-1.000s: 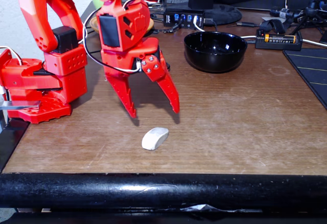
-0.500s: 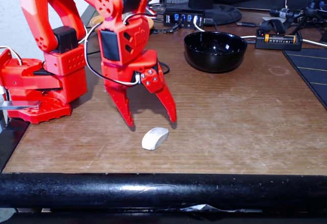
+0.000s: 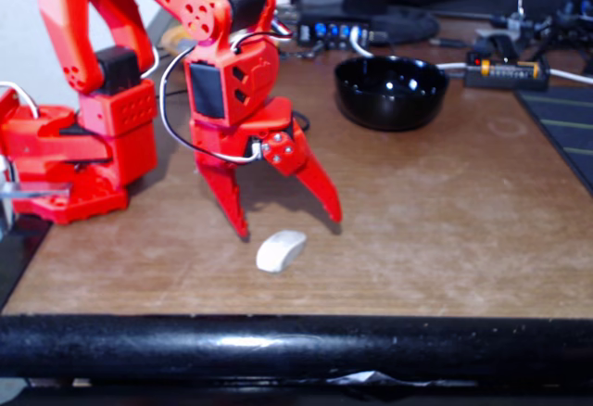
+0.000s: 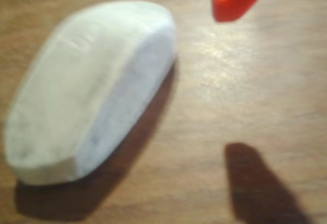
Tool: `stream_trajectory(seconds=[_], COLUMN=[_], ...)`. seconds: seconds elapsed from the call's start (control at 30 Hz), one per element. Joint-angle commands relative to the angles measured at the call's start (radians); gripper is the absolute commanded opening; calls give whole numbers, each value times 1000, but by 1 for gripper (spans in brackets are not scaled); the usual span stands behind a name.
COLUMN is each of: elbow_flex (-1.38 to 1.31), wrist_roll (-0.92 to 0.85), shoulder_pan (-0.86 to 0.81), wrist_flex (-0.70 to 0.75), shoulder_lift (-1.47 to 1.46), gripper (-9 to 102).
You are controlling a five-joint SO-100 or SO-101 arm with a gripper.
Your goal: Ramasse la gomme et mets-la dans le bol.
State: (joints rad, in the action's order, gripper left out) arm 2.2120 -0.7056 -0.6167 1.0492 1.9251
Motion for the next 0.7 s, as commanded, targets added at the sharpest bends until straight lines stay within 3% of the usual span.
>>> stream_trajectory(seconds=[0.0, 0.67], elbow_flex=[-67, -23], wrist_roll=[6, -32], shoulder_pan=[5, -11], wrist_flex=[-28, -112], shoulder_lift=[-11, -158], gripper=[38, 36])
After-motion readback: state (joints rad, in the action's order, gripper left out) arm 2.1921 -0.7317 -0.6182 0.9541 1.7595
